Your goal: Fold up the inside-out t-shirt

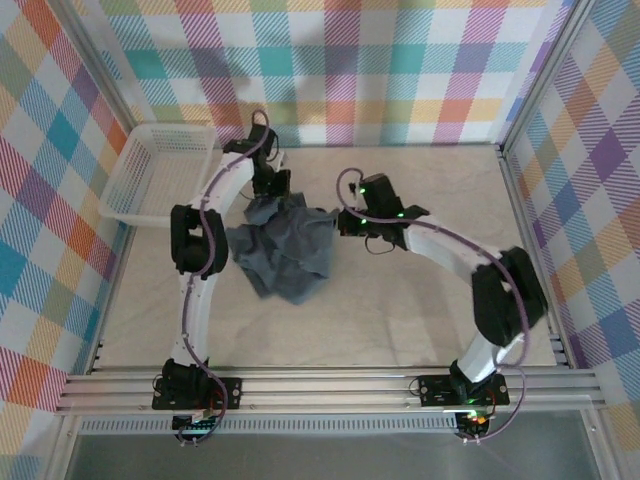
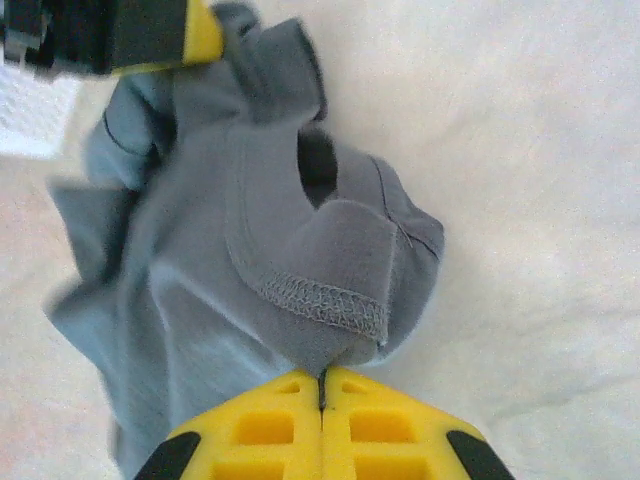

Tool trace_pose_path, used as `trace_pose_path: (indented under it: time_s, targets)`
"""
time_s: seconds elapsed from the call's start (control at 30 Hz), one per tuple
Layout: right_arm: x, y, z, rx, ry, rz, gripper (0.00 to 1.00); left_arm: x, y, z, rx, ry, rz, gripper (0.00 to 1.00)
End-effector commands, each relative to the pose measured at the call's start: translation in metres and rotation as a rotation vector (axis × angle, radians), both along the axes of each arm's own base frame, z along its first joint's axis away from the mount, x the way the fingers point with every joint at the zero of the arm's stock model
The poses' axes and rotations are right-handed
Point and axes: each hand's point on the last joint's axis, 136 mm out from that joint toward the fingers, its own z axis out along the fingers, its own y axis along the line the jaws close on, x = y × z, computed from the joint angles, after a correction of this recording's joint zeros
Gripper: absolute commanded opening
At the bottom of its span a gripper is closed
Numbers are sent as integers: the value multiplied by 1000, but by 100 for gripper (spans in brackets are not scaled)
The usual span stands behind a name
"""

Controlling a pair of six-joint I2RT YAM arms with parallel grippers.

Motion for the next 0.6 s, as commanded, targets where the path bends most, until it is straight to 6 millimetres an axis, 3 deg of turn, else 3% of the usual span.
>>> trace_pose_path:
  time_s: [0.0, 0.13, 0.3, 0.43, 0.57]
  targets:
    - [0, -36, 51, -88, -162, -69, 0, -6, 23, 180, -61, -387, 87, 0]
    - [-14, -58, 105, -106, -297, -90, 0, -45, 40, 271, -82, -594, 127, 0]
    - [-36, -89, 182, -109, -501, -146, 0, -105, 49, 358, -179, -820, 125, 0]
    - [-59, -107, 240, -57, -639, -182, 0, -151, 50, 408, -283, -965, 100, 0]
    - [-90, -103, 289, 46, -759, -95, 0, -188, 43, 439, -373, -1061, 36, 0]
